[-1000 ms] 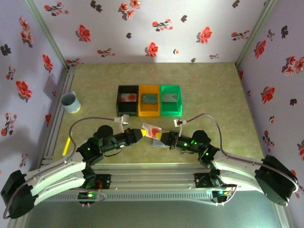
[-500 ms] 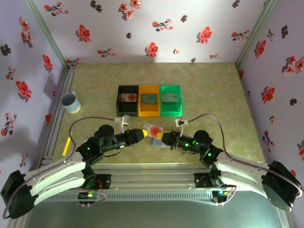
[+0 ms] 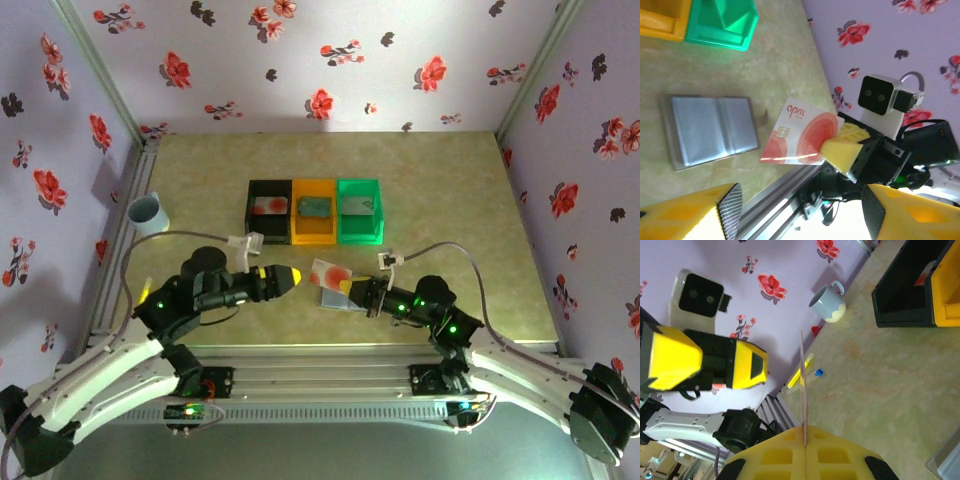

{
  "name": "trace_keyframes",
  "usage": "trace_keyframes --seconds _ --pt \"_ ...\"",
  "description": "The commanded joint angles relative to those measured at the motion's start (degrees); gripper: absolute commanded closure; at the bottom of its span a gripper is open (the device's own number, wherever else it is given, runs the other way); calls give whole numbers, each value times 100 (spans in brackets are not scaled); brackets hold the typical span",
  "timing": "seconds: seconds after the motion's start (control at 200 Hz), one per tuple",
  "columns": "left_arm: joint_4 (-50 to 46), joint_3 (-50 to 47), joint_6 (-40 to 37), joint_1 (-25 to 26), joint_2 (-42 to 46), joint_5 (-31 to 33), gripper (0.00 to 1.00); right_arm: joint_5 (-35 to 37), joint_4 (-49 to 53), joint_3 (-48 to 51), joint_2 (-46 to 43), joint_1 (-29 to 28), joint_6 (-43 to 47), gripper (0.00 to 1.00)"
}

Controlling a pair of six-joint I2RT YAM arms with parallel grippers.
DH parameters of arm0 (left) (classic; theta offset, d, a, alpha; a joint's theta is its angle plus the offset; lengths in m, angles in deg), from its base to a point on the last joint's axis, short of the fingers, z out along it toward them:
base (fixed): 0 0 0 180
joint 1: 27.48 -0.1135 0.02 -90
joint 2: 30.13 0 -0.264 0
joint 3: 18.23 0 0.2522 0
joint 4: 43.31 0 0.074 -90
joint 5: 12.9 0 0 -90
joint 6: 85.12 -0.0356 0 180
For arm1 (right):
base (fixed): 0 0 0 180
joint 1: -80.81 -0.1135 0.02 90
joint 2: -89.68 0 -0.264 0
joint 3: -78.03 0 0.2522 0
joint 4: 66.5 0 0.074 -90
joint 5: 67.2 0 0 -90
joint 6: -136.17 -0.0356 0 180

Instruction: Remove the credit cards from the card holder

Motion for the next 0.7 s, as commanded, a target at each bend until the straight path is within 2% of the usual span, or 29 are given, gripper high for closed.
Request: trace_keyframes --seconds 0.0,0.135,0.27,0.695 --pt "-1368 483 -892 -320 -96 -540 33 -397 247 -105 -109 77 189 100" --pt "-1990 930 -1391 -662 -325 -907 32 -776 338 -104 -118 94 264 100" --pt "-2212 1266 -1720 -820 -660 -1309 32 -1093 341 -121 -113 96 325 100" --pt "-2071 1419 -2140 -980 -1349 -2445 32 -1749 84 -61 -93 95 309 100"
